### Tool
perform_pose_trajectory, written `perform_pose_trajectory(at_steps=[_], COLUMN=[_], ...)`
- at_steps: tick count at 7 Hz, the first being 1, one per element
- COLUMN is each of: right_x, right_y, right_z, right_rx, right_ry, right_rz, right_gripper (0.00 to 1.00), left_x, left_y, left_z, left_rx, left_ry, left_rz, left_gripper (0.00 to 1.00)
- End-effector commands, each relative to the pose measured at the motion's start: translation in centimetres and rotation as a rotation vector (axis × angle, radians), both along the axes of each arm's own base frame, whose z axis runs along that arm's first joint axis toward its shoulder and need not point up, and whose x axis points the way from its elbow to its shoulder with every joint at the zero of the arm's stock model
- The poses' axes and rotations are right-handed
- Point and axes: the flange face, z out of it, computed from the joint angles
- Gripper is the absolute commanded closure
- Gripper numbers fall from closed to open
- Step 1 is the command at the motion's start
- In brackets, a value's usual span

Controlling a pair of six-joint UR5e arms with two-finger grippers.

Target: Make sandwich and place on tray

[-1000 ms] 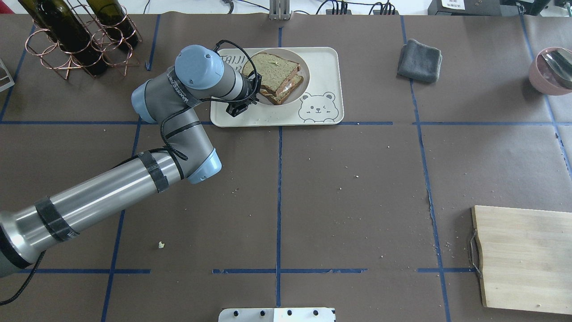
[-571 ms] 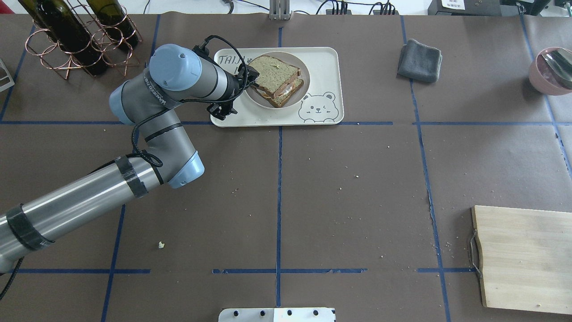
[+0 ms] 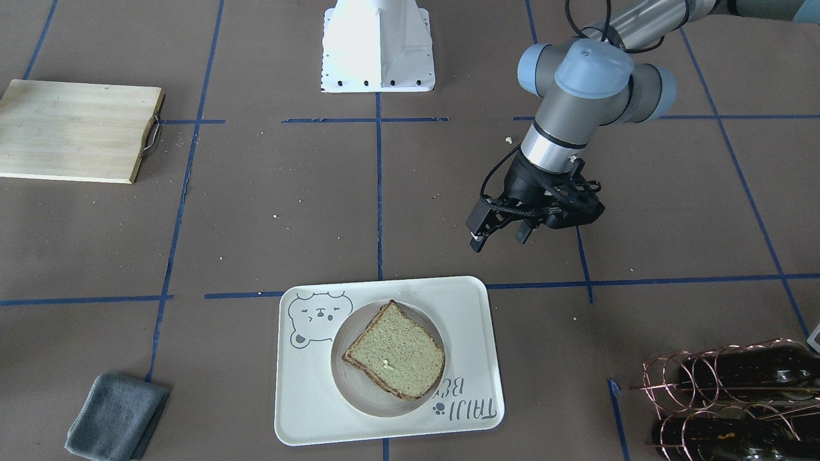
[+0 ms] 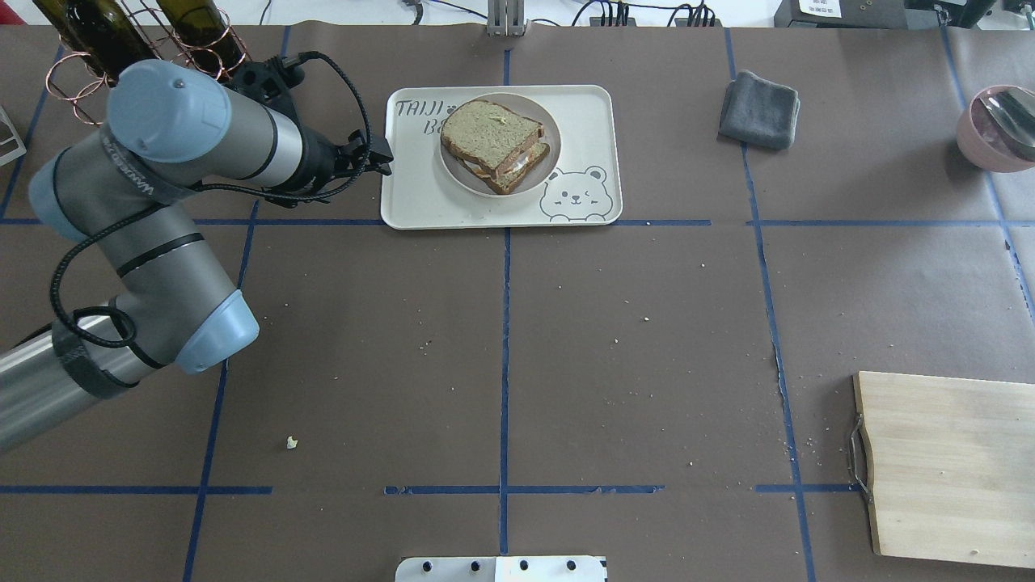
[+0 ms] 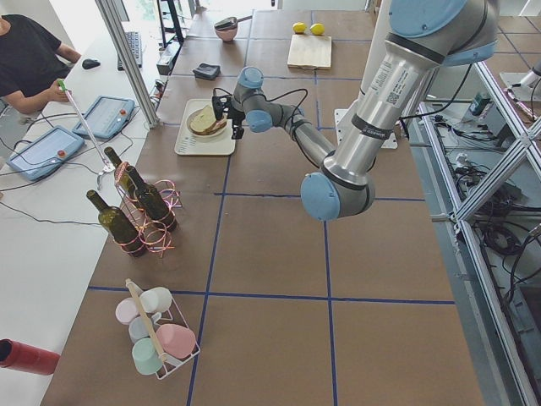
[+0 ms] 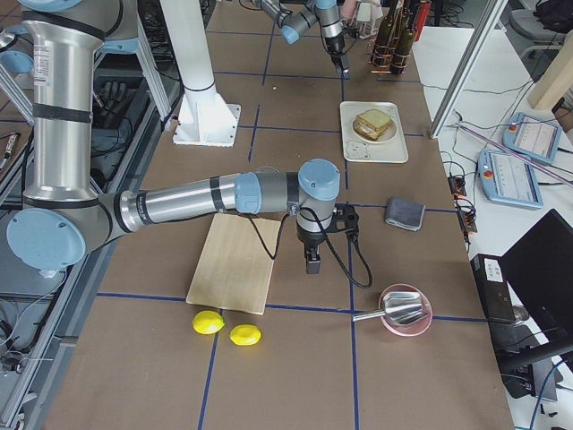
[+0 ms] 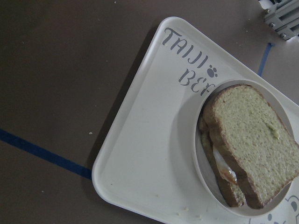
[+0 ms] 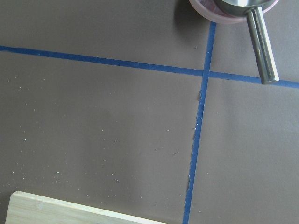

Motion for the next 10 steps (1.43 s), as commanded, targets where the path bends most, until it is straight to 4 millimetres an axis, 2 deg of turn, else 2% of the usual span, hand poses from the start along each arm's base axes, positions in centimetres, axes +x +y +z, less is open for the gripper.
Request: perform_pose_trajectory(at_steps=[1, 2, 4, 5, 6, 7, 8, 9, 10], right_x=[1.9, 2.5, 2.7, 2.9, 3.0, 3.0, 3.0, 3.0, 3.0], right_y=[0.5, 0.7, 0.9, 1.0, 1.1, 1.1, 1.1, 1.2, 1.1], right_z=[1.9, 2.1, 2.1, 2.1, 2.1, 2.2, 2.2, 2.2, 2.2], right_rx=[-0.033, -0.038, -0.044, -0.047, -0.047, -0.049, -0.049, -0.052, -0.05], right_ry=[-0.004, -0.007, -0.035, -0.047, -0.047, -0.049, -0.049, -0.049, -0.047], right_rz=[0.035, 0.049, 0.059, 0.064, 0.067, 0.067, 0.067, 0.068, 0.068], right_gripper=[0.0, 0.0, 0.0, 0.0, 0.0, 0.0, 0.0, 0.0, 0.0], left_x=[-8.6, -13.5, -23.2, -27.5, -30.9, -31.1, -31.2, -32.1, -34.2], left_y=[0.1, -0.4, -1.8, -1.8, -1.2, -1.5, -0.4, -0.7, -0.5], left_z=[3.8, 6.7, 12.6, 15.4, 17.1, 18.2, 23.7, 25.3, 26.5], left_rx=[0.212, 0.251, 0.38, 0.388, 0.383, 0.356, 0.27, 0.219, 0.126], left_ry=[-0.224, -0.29, -0.408, -0.444, -0.437, -0.464, -0.48, -0.476, -0.433], left_rz=[0.111, 0.125, 0.286, 0.313, 0.305, 0.29, 0.327, 0.325, 0.324], left_gripper=[0.0, 0.0, 0.0, 0.0, 0.0, 0.0, 0.0, 0.0, 0.0])
